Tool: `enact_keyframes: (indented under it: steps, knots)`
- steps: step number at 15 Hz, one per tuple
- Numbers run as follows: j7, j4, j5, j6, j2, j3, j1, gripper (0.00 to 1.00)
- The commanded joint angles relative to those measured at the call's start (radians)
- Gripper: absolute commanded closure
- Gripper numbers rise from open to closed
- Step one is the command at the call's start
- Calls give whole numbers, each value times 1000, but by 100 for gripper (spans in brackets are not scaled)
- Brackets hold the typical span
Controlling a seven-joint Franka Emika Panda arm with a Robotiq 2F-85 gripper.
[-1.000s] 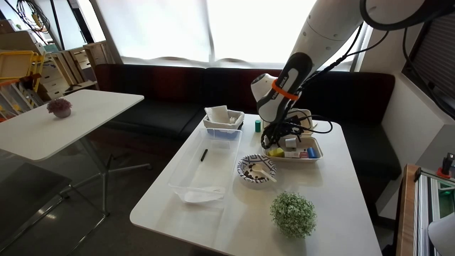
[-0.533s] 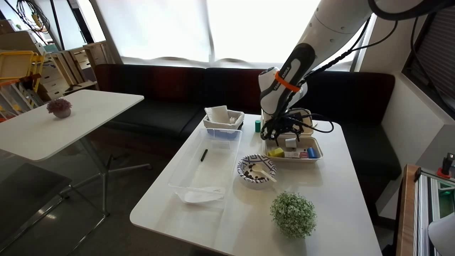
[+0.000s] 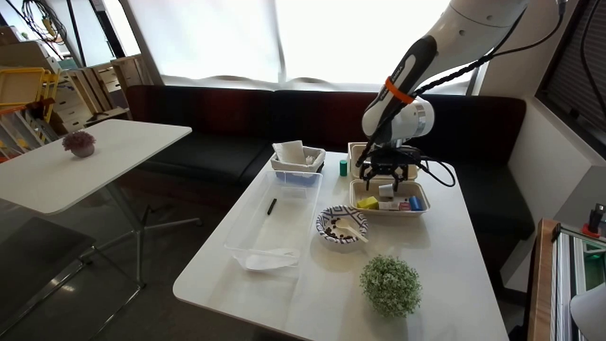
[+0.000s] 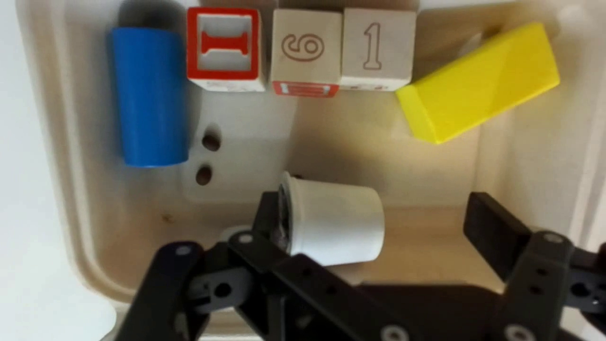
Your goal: Turn the k-cup over
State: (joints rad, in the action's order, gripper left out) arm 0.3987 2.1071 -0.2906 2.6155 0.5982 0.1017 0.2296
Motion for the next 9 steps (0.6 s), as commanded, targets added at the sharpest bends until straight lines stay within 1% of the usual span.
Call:
enact_keyframes:
  steps: [1,2,5,7,9]
  knots:
    - [-175,88,-147,55,-65,-73,92,0]
    - [-231,93,-185,58,-69,-95,120,0]
    - [-360,94,-269,58,-65,-135,171,0]
    - [-422,90,-310,55,-57,-148,194,0]
    - [-458,87,-336,50,-49,-144,201,0]
